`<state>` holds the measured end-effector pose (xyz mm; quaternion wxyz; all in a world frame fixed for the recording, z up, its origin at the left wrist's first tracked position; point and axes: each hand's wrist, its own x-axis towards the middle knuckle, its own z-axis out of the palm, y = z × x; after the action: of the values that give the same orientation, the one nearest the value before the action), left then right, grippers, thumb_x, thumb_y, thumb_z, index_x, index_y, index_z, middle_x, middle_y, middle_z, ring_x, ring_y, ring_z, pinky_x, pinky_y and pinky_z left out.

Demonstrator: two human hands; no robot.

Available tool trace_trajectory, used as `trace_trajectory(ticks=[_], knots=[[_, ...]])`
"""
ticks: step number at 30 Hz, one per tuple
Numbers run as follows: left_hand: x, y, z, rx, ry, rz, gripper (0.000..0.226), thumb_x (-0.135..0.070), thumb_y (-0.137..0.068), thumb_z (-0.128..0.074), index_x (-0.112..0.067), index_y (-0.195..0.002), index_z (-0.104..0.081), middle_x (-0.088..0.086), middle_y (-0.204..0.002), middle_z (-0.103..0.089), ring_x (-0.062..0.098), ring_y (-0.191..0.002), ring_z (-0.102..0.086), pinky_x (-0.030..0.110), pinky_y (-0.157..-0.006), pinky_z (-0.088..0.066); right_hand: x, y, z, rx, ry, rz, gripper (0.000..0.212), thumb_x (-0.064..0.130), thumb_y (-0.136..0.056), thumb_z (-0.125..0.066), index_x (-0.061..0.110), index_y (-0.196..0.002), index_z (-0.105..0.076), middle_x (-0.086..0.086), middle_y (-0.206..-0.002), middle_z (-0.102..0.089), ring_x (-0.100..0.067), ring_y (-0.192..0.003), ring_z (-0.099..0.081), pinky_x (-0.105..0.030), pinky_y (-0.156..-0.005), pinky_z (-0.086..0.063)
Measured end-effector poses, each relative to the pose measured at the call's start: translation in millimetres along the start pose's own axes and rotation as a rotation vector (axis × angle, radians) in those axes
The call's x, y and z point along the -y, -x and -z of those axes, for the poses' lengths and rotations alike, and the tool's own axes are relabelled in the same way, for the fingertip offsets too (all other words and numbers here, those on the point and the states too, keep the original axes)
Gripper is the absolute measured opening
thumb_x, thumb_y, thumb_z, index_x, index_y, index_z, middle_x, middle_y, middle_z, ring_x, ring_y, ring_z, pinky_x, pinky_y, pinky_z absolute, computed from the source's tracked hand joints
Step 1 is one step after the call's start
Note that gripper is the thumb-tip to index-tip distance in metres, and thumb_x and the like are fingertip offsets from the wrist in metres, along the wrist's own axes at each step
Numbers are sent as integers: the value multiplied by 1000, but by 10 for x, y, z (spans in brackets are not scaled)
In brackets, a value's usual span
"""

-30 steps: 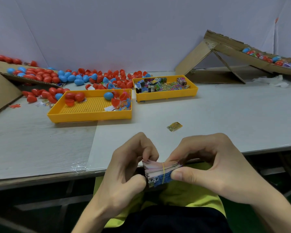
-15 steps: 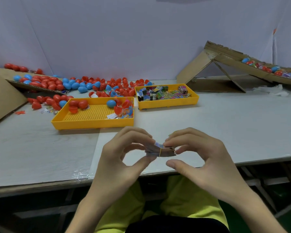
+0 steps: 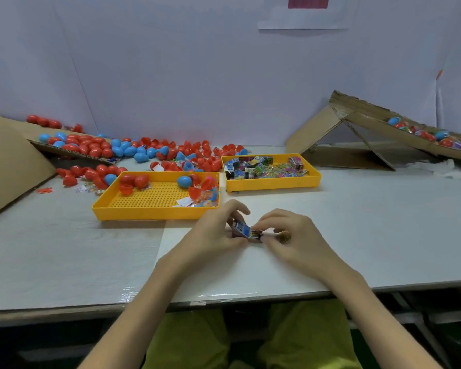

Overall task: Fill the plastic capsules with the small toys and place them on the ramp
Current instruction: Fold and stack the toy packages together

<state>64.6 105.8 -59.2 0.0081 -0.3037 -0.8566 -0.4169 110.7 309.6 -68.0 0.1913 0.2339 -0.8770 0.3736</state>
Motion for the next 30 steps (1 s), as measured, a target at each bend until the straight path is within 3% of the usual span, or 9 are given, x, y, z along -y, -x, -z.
trace_trajectory(ticks=[3, 8, 17, 22, 27, 30], knots=[[19, 30, 17, 41, 36, 23, 38, -26, -80, -84, -28, -114, -67, -11, -104, -64, 1, -93, -63, 11, -78, -50, -23, -3, -20, 15, 32, 11, 30, -7, -82, -69, 16, -99, -79, 7, -96, -69, -4, -85, -64, -18, -71, -49], [16, 22, 35, 4, -9, -2, 22, -20, -80, -83, -22, -100, -77, -7, -97, -69, 7, -91, -63, 14, -73, -47, -28, 31, -21, 36, 76, 45, 28, -3, -83, -72, 19, -99, -80, 5, -94, -68, -6, -83, -63, -17, -69, -48], [38, 14, 33, -14, 12, 57, 23, -21, -77, -86, -24, -99, -80, -15, -91, -72, -6, -83, -62, 8, -66, -44, -12, 1, -18, -15, 98, 21, 15, -4, -76, -78, 11, -80, -78, -2, -86, -70, -14, -75, -65, -16, -62, -47], [43, 7, 35, -12, -13, 72, 23, -25, -78, -85, -28, -100, -80, -19, -91, -70, -8, -87, -61, 7, -66, -44, -13, 12, -21, -8, 82, 6, 15, -5, -77, -75, 10, -79, -76, -1, -85, -70, -13, -75, -65, -27, -63, -50], [43, 8, 31, -19, -11, 80, 23, -26, -77, -86, -26, -100, -80, -19, -89, -69, -10, -86, -60, 6, -66, -43, -9, 14, -19, -25, 41, -48, 18, -6, -77, -74, 12, -79, -78, 2, -81, -69, -8, -74, -64, -12, -62, -44], [47, 6, 27, -26, -8, 88, 24, -26, -78, -86, -25, -101, -80, -15, -91, -71, -4, -87, -61, 7, -67, -44, -1, 14, -10, -25, 33, -70, 21, -6, -77, -74, 14, -80, -79, 3, -81, -69, -8, -75, -64, -10, -63, -42]])
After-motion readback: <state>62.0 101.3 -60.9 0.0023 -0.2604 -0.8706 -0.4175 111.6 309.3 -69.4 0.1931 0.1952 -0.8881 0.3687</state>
